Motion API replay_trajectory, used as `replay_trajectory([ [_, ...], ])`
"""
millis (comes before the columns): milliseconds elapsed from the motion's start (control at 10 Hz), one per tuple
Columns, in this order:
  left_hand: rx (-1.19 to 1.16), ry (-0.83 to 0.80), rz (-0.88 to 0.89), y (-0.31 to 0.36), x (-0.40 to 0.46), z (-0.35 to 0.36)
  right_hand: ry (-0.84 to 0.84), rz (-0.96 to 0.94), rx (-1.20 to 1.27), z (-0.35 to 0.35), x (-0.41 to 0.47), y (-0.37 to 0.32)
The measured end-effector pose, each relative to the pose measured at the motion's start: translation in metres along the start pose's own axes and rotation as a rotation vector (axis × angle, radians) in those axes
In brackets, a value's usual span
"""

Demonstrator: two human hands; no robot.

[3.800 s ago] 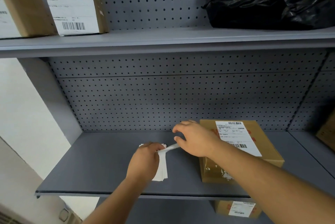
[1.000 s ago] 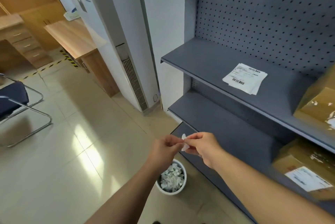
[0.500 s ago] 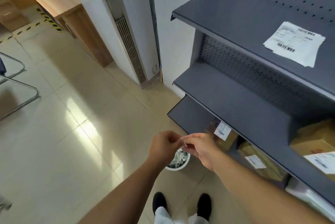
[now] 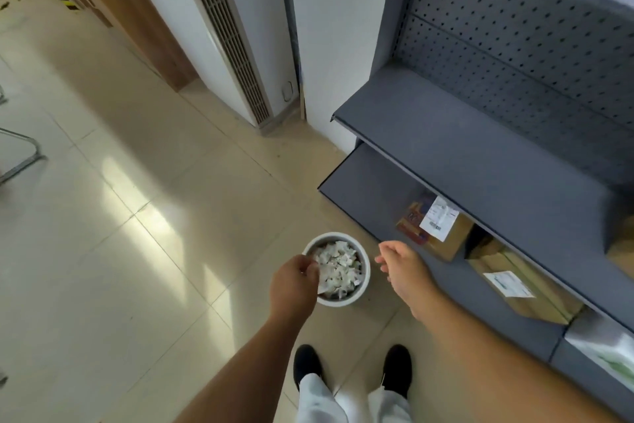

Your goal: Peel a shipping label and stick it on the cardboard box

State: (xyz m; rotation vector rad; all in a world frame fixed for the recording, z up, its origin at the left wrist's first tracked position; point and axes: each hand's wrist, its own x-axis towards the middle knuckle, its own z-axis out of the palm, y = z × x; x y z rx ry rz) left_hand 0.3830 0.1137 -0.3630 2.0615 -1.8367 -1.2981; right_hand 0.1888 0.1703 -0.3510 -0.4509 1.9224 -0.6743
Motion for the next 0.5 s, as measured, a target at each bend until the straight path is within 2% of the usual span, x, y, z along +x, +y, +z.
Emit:
replay_trajectory([
  [500, -0.062, -0.128, -0.046, -0.036, 0.039, 0.062, 0.015, 0.07, 0.021, 0.033, 0.046, 0.056],
])
